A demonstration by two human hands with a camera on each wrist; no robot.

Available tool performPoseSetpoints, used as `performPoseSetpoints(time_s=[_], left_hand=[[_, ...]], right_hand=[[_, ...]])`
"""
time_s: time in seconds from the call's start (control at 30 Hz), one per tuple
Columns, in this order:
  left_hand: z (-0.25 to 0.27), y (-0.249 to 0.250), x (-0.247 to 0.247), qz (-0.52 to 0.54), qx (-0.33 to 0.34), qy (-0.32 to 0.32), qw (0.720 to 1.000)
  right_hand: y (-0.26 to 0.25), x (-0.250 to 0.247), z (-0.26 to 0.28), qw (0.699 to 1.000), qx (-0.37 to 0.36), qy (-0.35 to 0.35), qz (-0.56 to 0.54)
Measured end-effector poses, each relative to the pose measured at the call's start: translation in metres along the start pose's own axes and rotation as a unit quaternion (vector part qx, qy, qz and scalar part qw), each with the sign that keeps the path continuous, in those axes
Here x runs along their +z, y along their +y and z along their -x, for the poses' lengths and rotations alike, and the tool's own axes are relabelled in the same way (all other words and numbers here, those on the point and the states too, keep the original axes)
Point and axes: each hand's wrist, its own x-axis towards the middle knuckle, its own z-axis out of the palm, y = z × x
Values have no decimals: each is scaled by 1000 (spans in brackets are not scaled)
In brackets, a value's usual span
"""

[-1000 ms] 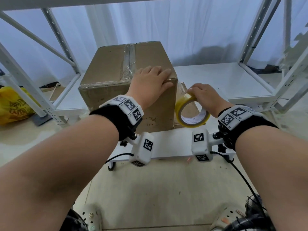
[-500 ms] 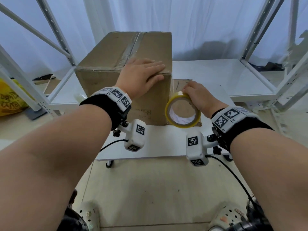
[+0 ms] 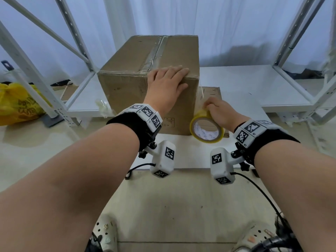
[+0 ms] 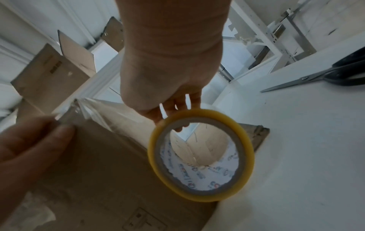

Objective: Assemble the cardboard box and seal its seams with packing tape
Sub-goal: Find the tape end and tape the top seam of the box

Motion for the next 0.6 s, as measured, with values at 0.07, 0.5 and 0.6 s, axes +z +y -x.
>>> performPoseSetpoints(time_s=[0.07,0.5,0.6], left_hand=[[2,1,-3,-12,1,-7,1000],[30,71,-24,18,-46,22,999],[40,86,-14,109,-44,-13,993]], right_hand=[[-2,-6,1,1000,6,18,-9],[37,-65,59,988,61,75,120],[62,-74,72,974,128,57,181]])
